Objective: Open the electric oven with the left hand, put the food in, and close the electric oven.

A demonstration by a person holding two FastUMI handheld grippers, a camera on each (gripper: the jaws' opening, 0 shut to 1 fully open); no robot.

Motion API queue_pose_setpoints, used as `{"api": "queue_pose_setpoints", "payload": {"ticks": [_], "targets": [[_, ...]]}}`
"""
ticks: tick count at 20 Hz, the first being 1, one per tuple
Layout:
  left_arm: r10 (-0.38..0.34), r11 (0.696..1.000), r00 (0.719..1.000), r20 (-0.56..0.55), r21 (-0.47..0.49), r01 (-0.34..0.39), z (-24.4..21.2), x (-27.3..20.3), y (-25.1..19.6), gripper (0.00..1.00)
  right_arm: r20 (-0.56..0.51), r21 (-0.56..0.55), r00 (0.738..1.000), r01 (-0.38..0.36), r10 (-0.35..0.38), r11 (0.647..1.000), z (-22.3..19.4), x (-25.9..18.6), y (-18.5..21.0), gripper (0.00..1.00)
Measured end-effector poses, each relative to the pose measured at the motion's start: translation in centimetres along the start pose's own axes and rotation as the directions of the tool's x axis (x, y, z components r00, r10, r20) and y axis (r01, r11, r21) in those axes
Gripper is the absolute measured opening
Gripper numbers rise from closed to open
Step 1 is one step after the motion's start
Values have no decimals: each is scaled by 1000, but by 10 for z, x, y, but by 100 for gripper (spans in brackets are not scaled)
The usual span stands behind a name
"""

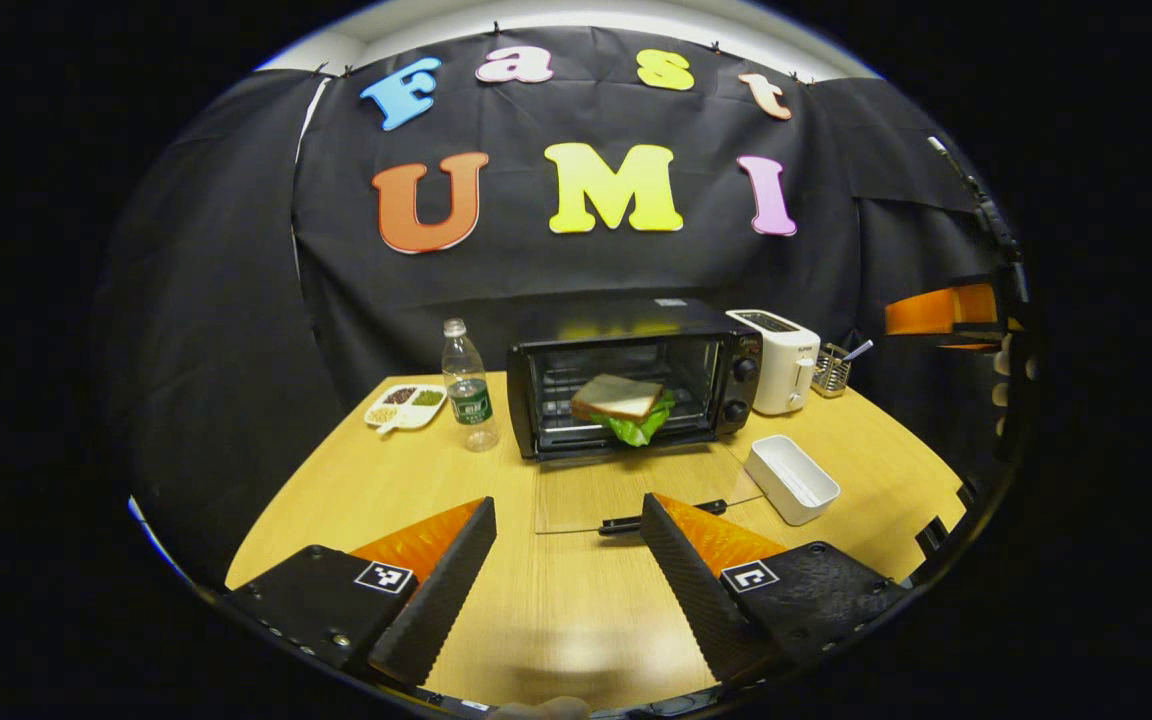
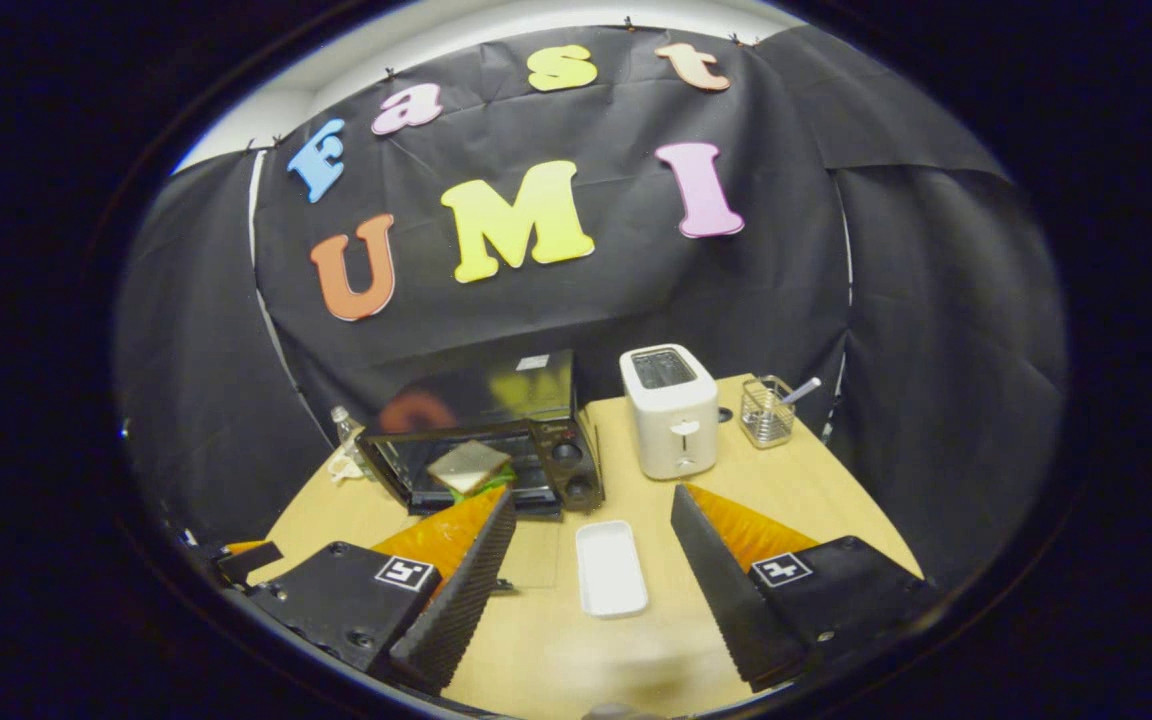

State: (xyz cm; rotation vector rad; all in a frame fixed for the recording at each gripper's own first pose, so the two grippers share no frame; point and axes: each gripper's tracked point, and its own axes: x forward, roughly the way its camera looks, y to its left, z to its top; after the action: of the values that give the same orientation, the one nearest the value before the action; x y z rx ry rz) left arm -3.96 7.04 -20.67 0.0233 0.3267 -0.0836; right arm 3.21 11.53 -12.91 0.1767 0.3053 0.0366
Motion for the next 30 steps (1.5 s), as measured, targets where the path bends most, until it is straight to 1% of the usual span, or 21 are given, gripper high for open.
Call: {"api": "queue_pose_setpoints", "payload": {"ticks": [1,3,7,8,9,12,20,21,22,23,24,25,26,30], "targets": [[-1,1000,1000,-14,1,1,-8,8,-9,96,-12,1,1000,0,0,1000,-4,-10,-6,100],[-10,1000,999,-53,-14,10,-28,25,-28,96,-35,-10,999,16,-17,1000,-6,-25,-25,100],[-23,999,988,-155,-52,15,-74,54,-58,96,-29,-56,998,61,-63,997,6,-46,-58,100],[-23,999,984,-179,-53,13,-86,62,-63,96,-27,-56,997,68,-70,996,10,-48,-63,89],[-23,998,977,-211,-57,11,-97,67,-68,96,-24,-58,997,77,-79,995,13,-52,-68,100],[-21,999,968,-249,-54,8,-112,82,-77,96,-18,-93,993,112,-114,989,15,-58,-86,100],[-18,999,963,-268,-32,10,-123,119,-94,96,-70,-71,987,136,-141,988,-1,-56,-97,100],[-29,999,966,-256,-31,21,-119,124,-97,98,-72,-69,987,139,-144,988,-1,-56,-97,100],[-27,1000,967,-252,-21,23,-116,127,-97,98,-77,-68,986,143,-148,987,-2,-54,-98,100],[-25,999,970,-242,-31,18,-113,130,-96,95,-81,-71,985,147,-152,987,-4,-51,-100,100],[-23,999,966,-256,-43,13,-116,131,-96,94,-87,-73,984,151,-157,986,-5,-51,-102,100],[-24,999,968,-248,-41,14,-114,130,-95,95,-88,-68,984,151,-157,986,-15,-52,-111,89],[-22,999,967,-252,-41,12,-114,130,-95,95,-90,-60,984,150,-155,987,-15,-51,-110,100],[-17,998,964,-266,-55,3,-114,131,-94,95,-101,-55,984,144,-149,988,-20,-48,-106,100]]}}
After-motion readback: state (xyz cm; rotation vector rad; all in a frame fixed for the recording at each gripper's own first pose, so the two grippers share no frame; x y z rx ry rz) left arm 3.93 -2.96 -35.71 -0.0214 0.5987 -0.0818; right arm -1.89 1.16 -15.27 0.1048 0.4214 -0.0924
